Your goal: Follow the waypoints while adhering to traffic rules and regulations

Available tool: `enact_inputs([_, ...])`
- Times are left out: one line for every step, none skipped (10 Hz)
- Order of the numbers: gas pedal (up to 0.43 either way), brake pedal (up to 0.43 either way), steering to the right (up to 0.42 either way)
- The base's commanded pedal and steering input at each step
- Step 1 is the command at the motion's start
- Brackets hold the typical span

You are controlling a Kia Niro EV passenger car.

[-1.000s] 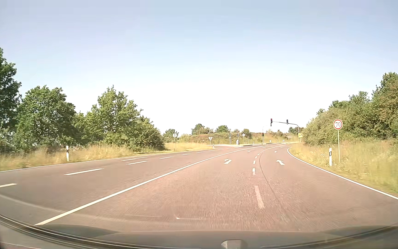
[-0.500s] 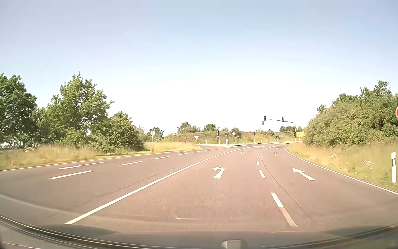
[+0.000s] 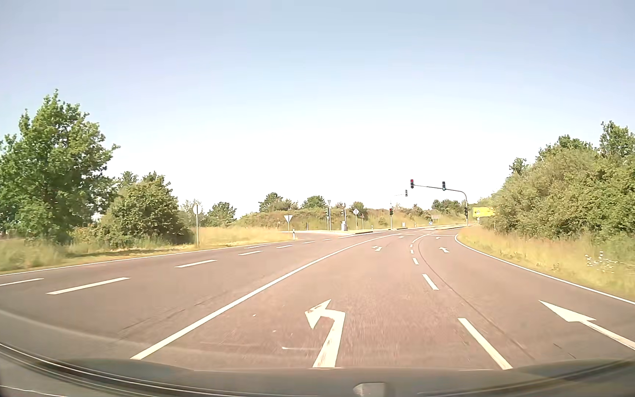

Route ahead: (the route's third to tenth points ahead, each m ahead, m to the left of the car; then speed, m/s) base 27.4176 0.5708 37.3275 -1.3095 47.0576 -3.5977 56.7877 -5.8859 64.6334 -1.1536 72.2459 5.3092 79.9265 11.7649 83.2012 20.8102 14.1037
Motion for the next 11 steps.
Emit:
enact_inputs([0.000,0.238,0.032])
enact_inputs([0.000,0.244,0.030])
enact_inputs([0.000,0.244,0.029])
enact_inputs([0.000,0.250,0.028])
enact_inputs([0.000,0.250,0.028])
enact_inputs([0.000,0.256,0.028])
enact_inputs([0.000,0.262,0.028])
enact_inputs([0.000,0.268,0.027])
enact_inputs([0.000,0.274,0.028])
enact_inputs([0.000,0.280,0.028])
enact_inputs([0.000,0.280,0.028])
